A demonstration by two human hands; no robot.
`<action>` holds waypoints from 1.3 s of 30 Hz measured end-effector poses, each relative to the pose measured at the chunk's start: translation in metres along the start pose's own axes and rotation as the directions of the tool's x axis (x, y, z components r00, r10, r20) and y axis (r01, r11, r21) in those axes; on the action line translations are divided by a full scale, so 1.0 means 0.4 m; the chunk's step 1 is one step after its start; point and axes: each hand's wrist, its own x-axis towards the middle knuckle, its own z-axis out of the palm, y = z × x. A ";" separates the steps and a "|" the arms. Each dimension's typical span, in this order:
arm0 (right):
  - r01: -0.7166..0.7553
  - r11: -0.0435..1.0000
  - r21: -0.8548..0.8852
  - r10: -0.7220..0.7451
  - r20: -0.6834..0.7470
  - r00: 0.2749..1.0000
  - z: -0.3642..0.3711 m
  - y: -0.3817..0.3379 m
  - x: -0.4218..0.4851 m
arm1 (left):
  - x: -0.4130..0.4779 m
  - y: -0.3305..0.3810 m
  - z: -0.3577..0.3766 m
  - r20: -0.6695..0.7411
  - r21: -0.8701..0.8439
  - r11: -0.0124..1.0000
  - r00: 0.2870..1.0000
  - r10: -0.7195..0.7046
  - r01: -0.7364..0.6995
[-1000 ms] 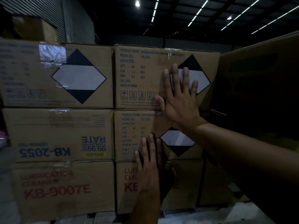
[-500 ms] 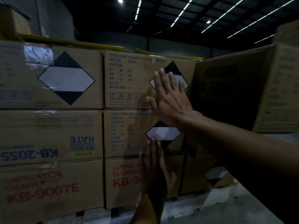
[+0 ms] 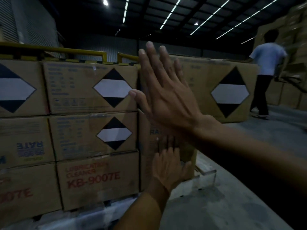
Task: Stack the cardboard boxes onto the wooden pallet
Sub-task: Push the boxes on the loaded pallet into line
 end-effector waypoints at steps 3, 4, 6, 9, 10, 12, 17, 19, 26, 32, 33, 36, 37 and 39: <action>-0.018 1.000 0.023 0.020 -0.065 0.998 -0.043 0.102 -0.076 | 0.039 0.052 0.006 0.005 0.009 1.000 1.000 -0.028 0.028; -0.025 1.000 0.015 0.026 -0.082 0.996 -0.051 0.147 -0.103 | 0.063 0.062 0.035 -0.026 0.035 0.999 0.999 -0.029 0.030; -0.051 0.999 -0.014 0.050 -0.099 0.994 -0.054 0.235 -0.145 | 0.083 0.071 0.075 -0.123 0.064 0.997 0.992 -0.044 0.052; -0.117 0.993 0.011 0.118 -0.088 0.989 -0.038 0.368 -0.194 | 0.087 0.100 0.140 -0.204 0.119 0.988 0.976 -0.076 0.101; -0.128 0.991 0.025 0.130 -0.079 0.988 -0.027 0.398 -0.206 | 0.088 0.105 0.156 -0.178 0.124 0.986 0.980 -0.089 0.112; -0.137 0.990 0.037 0.140 -0.071 0.988 -0.002 0.439 -0.223 | 0.098 0.108 0.182 -0.183 0.146 0.978 0.975 -0.122 0.150; -0.118 0.993 -0.030 0.114 -0.089 0.989 0.047 0.449 -0.224 | 0.148 0.058 0.196 -0.264 0.157 0.978 0.960 -0.091 0.136; -0.111 0.992 -0.067 0.105 -0.093 0.990 0.059 0.448 -0.220 | 0.164 0.031 0.185 -0.194 0.232 0.963 0.977 -0.090 0.135; -0.120 0.977 -0.174 0.096 -0.138 0.986 0.118 0.454 -0.206 | 0.177 -0.021 0.236 -0.231 0.271 0.953 0.970 -0.071 0.134; -0.128 0.971 -0.200 0.108 -0.109 0.988 0.249 0.482 -0.157 | 0.226 -0.034 0.286 -0.265 0.219 0.960 0.957 -0.115 0.176; -0.132 0.973 -0.189 0.115 -0.098 0.989 0.272 0.488 -0.147 | 0.230 -0.040 0.287 -0.257 0.230 0.959 0.961 -0.106 0.168; -0.147 0.975 -0.169 0.139 -0.058 0.989 0.352 0.499 -0.115 | 0.239 -0.061 0.291 -0.227 0.254 0.955 0.970 -0.091 0.150; -0.151 0.974 -0.171 0.145 -0.046 0.988 0.377 0.500 -0.105 | 0.240 -0.064 0.292 -0.224 0.266 0.951 0.970 -0.095 0.155; -0.157 0.973 -0.166 0.155 -0.026 0.988 0.419 0.504 -0.089 | 0.247 -0.070 0.296 -0.224 0.266 0.950 0.969 -0.106 0.166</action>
